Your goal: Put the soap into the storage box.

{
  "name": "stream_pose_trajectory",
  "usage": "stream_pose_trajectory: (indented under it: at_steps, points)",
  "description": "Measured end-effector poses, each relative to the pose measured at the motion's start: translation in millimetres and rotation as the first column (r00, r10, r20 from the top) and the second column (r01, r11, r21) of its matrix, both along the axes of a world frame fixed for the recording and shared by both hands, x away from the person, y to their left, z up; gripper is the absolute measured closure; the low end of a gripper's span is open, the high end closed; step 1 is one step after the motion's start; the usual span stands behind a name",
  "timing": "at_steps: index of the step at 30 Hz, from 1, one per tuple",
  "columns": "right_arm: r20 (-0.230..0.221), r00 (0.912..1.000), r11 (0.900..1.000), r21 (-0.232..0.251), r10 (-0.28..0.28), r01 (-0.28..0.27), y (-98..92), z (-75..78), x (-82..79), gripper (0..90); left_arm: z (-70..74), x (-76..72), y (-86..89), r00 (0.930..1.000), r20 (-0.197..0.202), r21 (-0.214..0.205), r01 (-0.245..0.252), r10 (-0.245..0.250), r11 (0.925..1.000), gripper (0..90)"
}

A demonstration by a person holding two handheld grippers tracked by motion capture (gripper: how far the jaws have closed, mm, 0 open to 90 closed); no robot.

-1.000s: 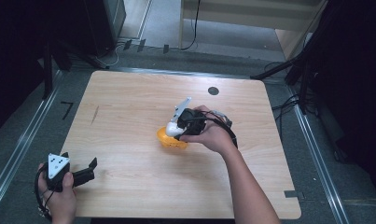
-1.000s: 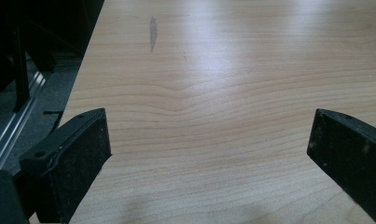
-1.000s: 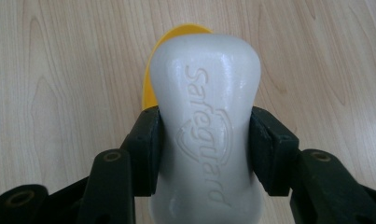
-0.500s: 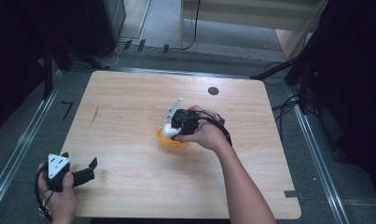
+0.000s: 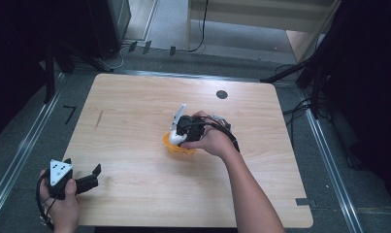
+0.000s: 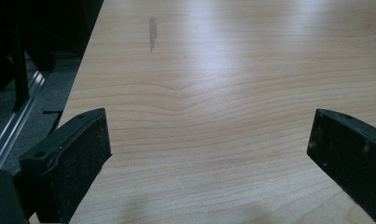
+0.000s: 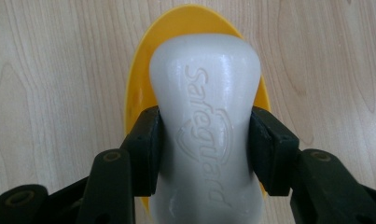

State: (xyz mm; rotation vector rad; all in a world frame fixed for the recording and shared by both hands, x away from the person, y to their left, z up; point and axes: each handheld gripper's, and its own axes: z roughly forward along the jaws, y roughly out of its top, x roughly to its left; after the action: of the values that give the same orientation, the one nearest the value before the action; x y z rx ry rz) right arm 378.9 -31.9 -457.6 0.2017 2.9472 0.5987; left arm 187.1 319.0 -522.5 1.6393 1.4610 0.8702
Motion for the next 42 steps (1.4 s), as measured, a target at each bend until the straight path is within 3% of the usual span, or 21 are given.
stream_pose_trajectory:
  at_steps: [28, 31, 42]
  points:
    - [0.004, 1.0000, 0.9987, -0.050, -0.007, 0.007, 0.3, -12.5, 3.4, 48.1, -0.1, 0.0, 0.2, 1.0000, 0.001, -0.002, 0.001, -0.001, 1.0000, 0.0]
    - [-0.005, 0.9997, 0.9996, -0.015, -0.024, 0.023, -1.2, -9.9, 4.5, 43.0, -0.1, -0.2, 0.0, 1.0000, 0.003, -0.002, -0.001, 0.001, 1.0000, 0.0]
    - [-0.025, 0.9974, 0.9965, 0.046, -0.068, 0.069, -15.1, 4.5, 4.0, 43.1, -0.1, 0.1, -0.4, 1.0000, 0.000, 0.001, -0.001, 0.001, 1.0000, 0.0]
